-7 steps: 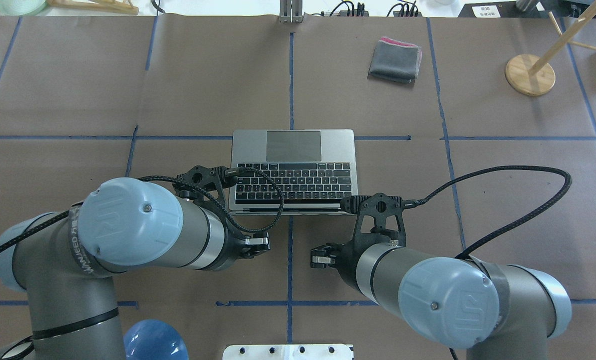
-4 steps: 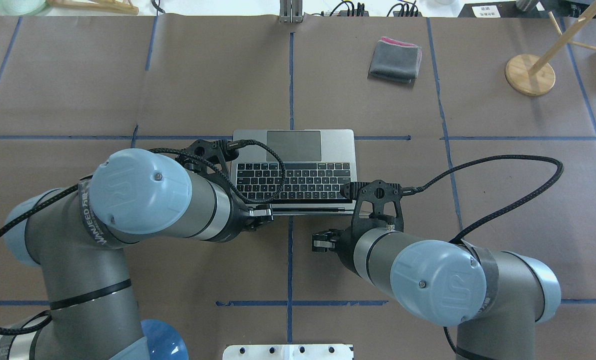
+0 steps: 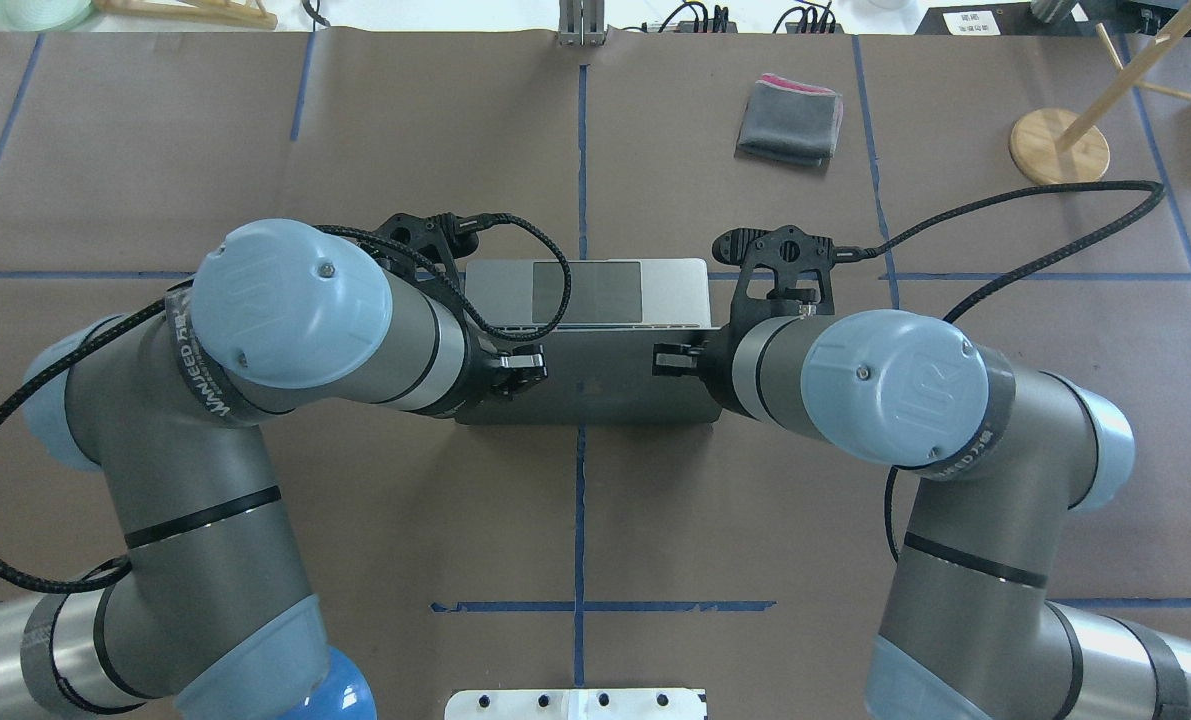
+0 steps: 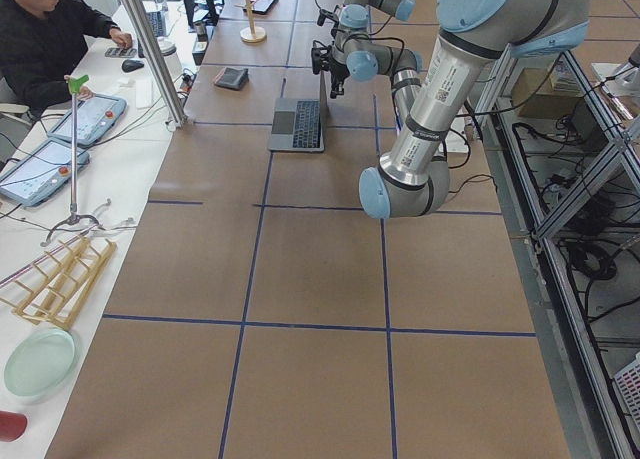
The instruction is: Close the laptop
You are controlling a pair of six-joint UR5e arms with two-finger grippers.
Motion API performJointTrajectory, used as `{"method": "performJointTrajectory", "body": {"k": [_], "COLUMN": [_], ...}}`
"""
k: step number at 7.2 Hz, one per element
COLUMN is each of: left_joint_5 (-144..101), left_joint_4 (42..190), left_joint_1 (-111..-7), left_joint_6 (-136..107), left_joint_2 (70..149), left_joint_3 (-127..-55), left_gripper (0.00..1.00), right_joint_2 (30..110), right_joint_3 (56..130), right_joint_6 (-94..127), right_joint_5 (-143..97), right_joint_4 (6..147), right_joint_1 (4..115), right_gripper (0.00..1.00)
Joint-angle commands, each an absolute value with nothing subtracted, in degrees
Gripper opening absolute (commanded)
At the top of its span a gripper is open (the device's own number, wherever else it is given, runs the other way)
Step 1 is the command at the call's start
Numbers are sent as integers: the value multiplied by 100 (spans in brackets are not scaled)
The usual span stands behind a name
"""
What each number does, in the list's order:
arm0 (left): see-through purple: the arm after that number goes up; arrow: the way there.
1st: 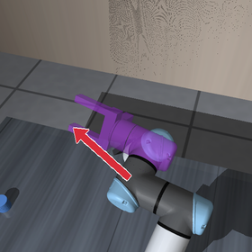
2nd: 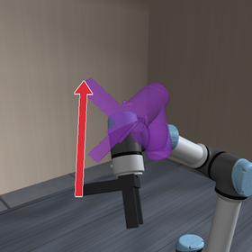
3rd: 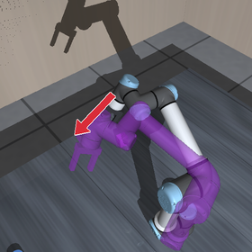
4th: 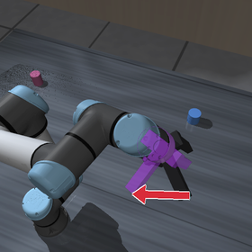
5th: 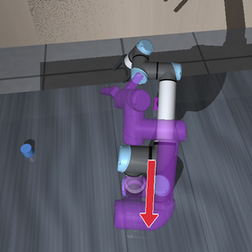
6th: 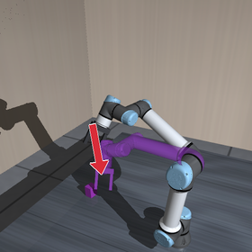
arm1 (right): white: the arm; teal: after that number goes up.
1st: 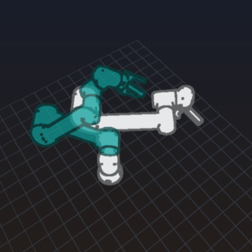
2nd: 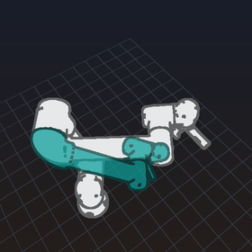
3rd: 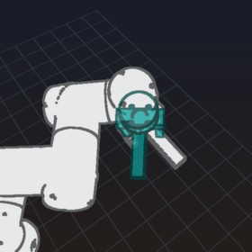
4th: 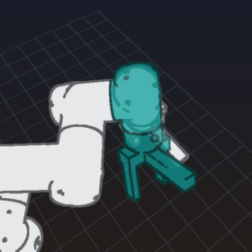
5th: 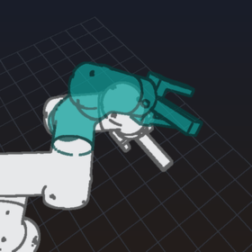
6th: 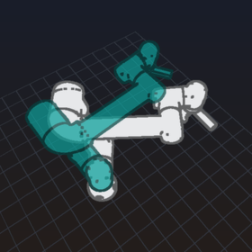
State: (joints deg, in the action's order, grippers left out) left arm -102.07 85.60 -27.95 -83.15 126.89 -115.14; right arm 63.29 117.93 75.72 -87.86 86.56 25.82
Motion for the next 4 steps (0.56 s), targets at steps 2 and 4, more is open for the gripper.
{"method": "performJointTrajectory", "body": {"k": [2,4], "left_joint_5": [-10222,-10387], "left_joint_4": [8866,9437], "left_joint_1": [-3189,-3435], "left_joint_6": [-7964,-7919], "left_joint_2": [13146,13183], "left_joint_3": [-10552,-9935], "left_gripper": [0,0], "right_joint_2": [6091,6082], "right_joint_3": [11269,11058], "right_joint_6": [7322,7242], "right_joint_5": [-9183,-9333], "right_joint_4": [8648,8457], "right_joint_1": [3066,3199], "right_gripper": [0,0]}}
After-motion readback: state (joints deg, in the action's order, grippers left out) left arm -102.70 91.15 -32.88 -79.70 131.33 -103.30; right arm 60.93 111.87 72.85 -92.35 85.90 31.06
